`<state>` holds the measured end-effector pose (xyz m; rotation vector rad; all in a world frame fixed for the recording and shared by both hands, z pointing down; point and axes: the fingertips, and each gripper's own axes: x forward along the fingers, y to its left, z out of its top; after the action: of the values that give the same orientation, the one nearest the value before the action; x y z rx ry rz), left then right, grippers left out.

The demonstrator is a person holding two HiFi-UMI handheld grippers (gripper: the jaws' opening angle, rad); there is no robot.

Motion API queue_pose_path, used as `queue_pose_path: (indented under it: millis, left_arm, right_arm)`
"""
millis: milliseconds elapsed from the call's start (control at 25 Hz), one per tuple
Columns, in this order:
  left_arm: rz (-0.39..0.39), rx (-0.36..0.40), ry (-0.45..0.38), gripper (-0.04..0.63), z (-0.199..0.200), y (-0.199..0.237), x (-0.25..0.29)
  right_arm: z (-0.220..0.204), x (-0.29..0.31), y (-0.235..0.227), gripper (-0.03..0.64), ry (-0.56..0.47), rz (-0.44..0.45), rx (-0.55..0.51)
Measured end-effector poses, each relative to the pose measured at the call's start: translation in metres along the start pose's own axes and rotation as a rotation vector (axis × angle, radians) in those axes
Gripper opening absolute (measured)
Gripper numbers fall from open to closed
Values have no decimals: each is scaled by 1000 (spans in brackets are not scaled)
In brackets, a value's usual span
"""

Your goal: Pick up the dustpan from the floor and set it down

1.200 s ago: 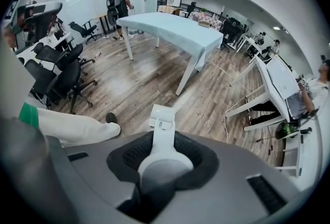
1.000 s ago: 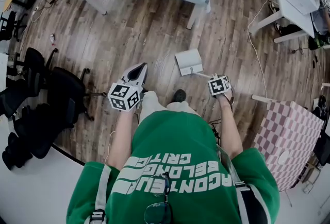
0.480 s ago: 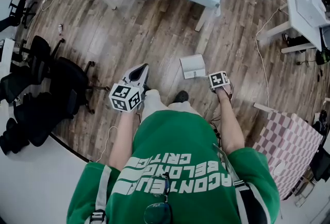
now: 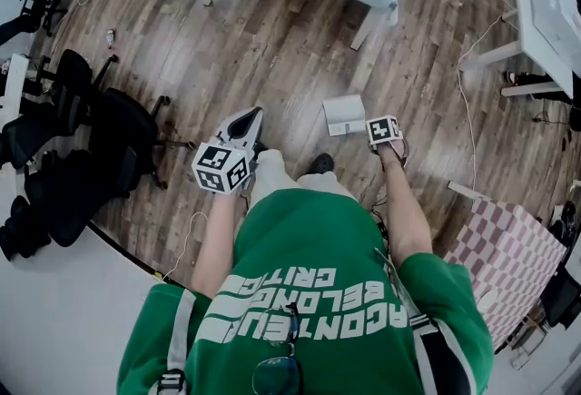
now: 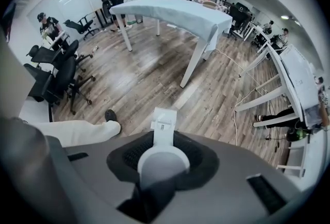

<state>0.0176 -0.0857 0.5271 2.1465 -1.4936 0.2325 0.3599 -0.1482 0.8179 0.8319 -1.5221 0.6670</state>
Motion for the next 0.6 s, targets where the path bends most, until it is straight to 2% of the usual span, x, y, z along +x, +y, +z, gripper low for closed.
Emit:
queue_pose_path:
  millis: [280,440,600]
  left_arm:
    - [-18,0,8,-8,-1,-3,8]
    - [-29,5,12,-8,3,-2,12]
    - [-48,15,15,-8,7,0,15]
  right_arm:
    - [9,-4,-8,121,25,-16,-21]
    - [13,-8,-5,133,-8,28,-5]
    - [11,-34,-12,137,-29,-19,-10]
